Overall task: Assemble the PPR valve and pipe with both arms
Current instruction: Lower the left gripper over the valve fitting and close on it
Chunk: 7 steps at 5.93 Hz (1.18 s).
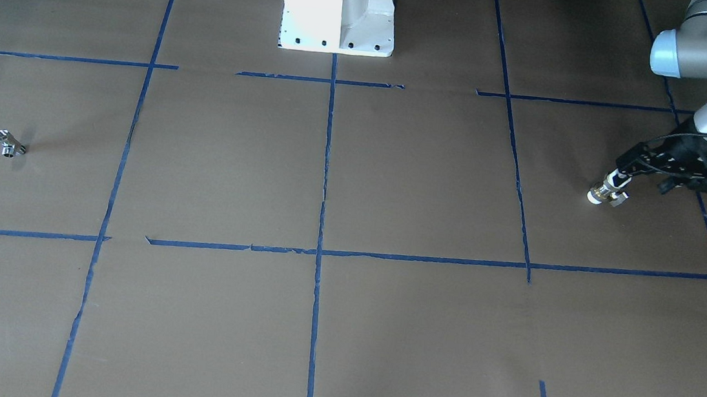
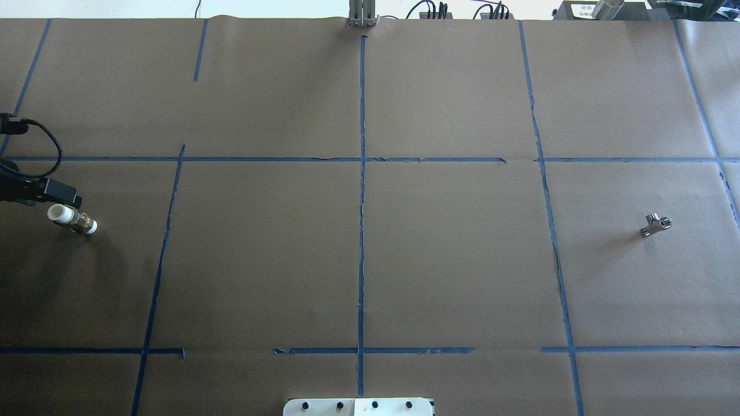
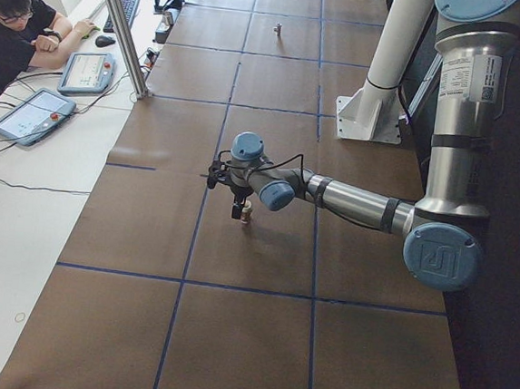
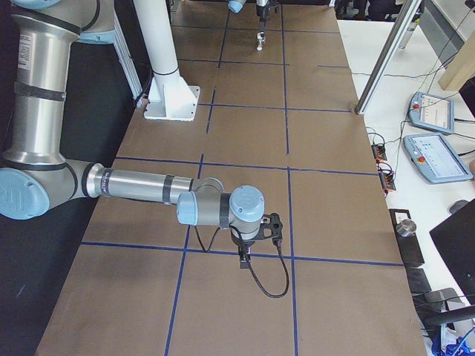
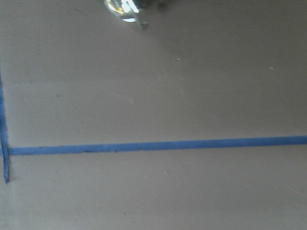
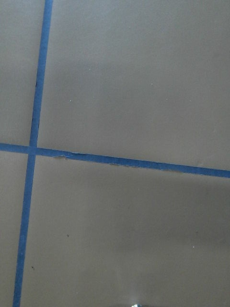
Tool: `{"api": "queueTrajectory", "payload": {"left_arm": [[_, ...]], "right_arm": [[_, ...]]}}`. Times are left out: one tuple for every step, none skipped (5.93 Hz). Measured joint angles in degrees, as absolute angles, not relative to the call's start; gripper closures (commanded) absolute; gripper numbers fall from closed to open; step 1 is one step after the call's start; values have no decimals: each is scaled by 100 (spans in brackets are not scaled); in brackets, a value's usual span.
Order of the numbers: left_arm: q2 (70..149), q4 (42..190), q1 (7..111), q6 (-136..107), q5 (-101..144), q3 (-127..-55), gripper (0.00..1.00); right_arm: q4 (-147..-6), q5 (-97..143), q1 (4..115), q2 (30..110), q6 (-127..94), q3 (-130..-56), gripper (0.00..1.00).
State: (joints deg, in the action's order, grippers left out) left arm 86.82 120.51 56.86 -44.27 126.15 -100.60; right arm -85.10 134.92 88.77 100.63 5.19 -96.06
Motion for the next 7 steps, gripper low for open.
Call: {"api": "queueTrajectory", "payload": {"left_arm": [[8678, 12045, 5628, -4449, 12612, -10081, 1], [8678, 12042, 5610, -4454, 12612, -10086, 15], [8679, 12041, 5603, -4453, 12609, -10093, 16], [8671, 12043, 5591, -4447, 12606, -10105, 16], [8625, 12045, 5565, -4441, 12604, -10152, 16], [8520, 12043, 5532, -4439, 12606, -10257, 16], [8405, 12042, 5511, -4439, 12608, -10376, 16]], "right_arm": [[-8512, 13491, 8877, 10063, 519, -9598, 0], [-8510, 13491, 8877, 10063, 518, -9593, 0], [-8511, 13491, 8877, 10064, 518, -9590, 0], [-8515, 13491, 8877, 10063, 518, -9589, 0], [-8516, 13491, 8877, 10067, 519, -9589, 0], [-8516, 13491, 8877, 10070, 521, -9589, 0], [-8517, 13493, 8877, 10071, 523, -9589, 0]]}}
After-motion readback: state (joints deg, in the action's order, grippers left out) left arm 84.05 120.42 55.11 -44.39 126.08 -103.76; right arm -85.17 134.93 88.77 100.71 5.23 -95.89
